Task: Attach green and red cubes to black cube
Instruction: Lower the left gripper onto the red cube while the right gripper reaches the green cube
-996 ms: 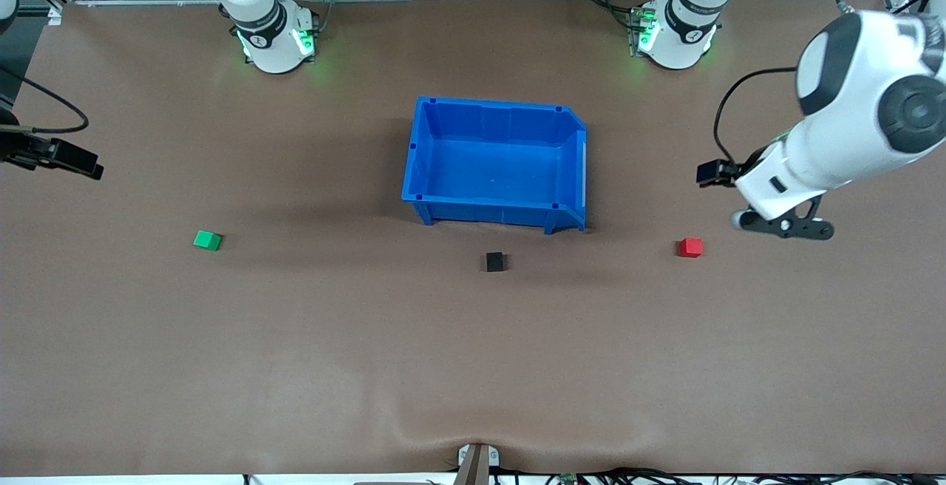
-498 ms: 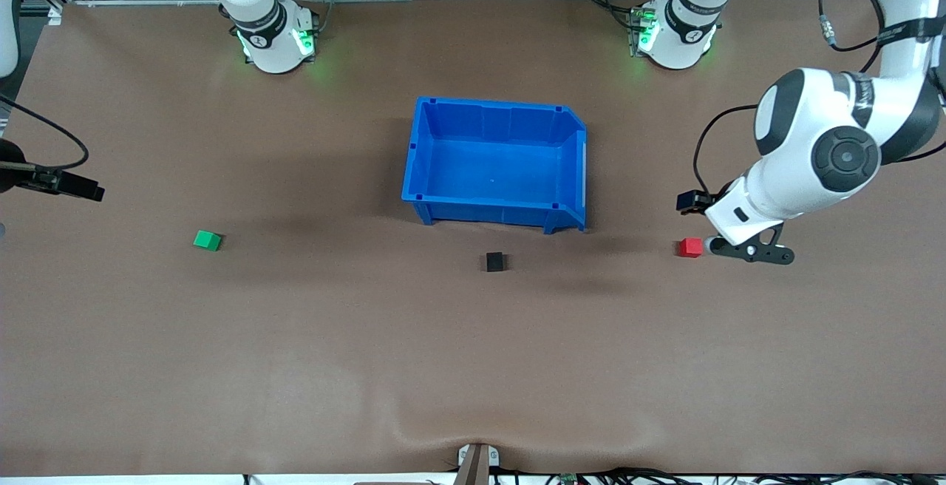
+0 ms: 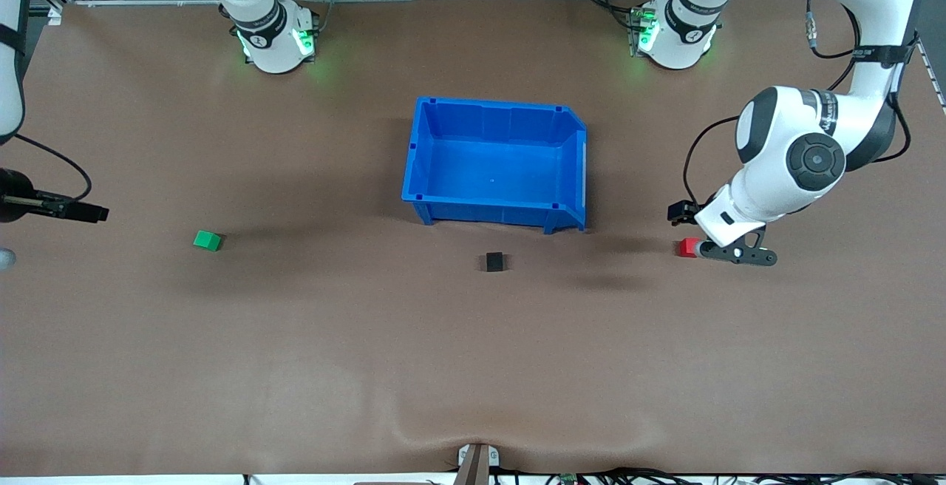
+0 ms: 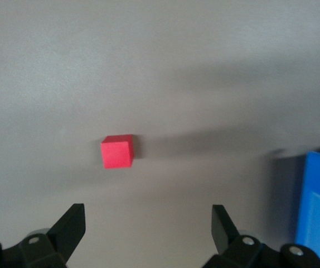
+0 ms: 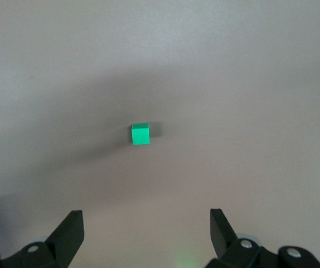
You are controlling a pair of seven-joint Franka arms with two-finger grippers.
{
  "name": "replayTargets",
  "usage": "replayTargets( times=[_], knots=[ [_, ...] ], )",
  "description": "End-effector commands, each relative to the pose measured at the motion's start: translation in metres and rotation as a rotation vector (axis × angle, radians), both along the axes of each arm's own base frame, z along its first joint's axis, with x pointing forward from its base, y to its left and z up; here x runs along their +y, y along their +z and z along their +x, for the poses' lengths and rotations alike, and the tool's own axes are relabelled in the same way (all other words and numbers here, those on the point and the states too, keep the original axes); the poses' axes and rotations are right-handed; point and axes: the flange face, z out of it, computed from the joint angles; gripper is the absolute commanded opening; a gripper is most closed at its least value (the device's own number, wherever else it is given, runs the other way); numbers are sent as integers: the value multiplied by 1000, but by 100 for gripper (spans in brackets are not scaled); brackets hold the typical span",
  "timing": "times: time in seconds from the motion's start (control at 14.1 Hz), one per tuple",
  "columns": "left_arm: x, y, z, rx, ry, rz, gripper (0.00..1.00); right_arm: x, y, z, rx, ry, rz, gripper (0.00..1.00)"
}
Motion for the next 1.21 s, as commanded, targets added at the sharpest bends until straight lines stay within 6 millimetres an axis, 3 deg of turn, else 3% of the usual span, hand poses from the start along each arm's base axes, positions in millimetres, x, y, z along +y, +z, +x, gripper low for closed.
replayTargets(
  times=[0.0,0.14,0.28,0.5,1.14],
  knots=[
    [8,-37,-4,-19,-8,-1,100,-3,-14,5,15,-16,23,100],
    [8,-58,-3,-14,-40,20,100,-12,-28,7,32,-34,33,100],
    [27,-76,2,-29,-33,30,100,-12,-34,9,24,-38,41,100],
    [36,-105,7,-57,-21,9,100,-20,-58,10,14,-47,46,100],
    [36,-123,4,-37,-21,3,100,-27,-147,17,0,-51,47,100]
  ],
)
